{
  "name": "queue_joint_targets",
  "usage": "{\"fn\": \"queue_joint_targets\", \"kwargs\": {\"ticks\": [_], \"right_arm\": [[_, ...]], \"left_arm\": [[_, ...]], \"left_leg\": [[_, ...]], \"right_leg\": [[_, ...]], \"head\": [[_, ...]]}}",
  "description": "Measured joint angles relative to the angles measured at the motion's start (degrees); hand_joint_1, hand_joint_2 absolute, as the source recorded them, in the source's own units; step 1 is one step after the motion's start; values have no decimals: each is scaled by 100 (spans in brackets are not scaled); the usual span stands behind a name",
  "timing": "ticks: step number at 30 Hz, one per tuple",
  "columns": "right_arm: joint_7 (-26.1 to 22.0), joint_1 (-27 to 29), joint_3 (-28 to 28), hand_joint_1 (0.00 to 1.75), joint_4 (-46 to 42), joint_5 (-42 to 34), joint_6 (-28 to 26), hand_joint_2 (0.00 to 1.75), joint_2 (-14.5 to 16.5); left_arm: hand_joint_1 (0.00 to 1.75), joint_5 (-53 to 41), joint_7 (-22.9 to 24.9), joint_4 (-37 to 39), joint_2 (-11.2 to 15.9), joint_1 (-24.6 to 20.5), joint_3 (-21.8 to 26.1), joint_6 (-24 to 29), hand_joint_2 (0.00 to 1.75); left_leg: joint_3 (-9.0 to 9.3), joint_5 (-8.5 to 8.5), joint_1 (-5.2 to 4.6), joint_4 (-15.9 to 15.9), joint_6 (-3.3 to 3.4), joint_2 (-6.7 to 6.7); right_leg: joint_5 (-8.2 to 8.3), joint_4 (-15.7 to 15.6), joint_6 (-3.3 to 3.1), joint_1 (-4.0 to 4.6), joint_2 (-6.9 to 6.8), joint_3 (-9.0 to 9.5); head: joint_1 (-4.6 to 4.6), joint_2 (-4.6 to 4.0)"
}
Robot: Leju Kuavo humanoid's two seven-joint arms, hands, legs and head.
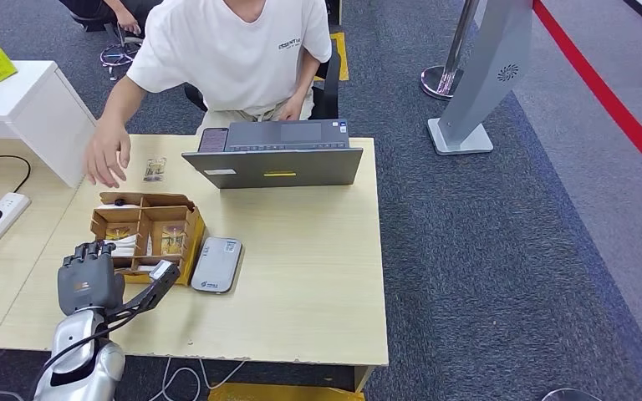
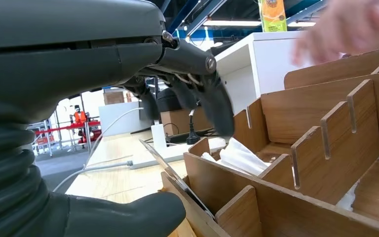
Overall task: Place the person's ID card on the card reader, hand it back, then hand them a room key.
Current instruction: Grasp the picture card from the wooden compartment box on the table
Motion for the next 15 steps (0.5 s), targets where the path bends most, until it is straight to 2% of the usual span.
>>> {"fn": "queue_joint_targets", "kwargs": {"ticks": [15], "right_arm": [[-20,4,0,0,0,13,17,175,-10]], "left_arm": [[175,-12,68,-34,-45,1,7,-26,175]], "left_leg": [[1,0,0,0,0,0]], "right_leg": [[0,0,0,0,0,0]], "head": [[-1,0]]}}
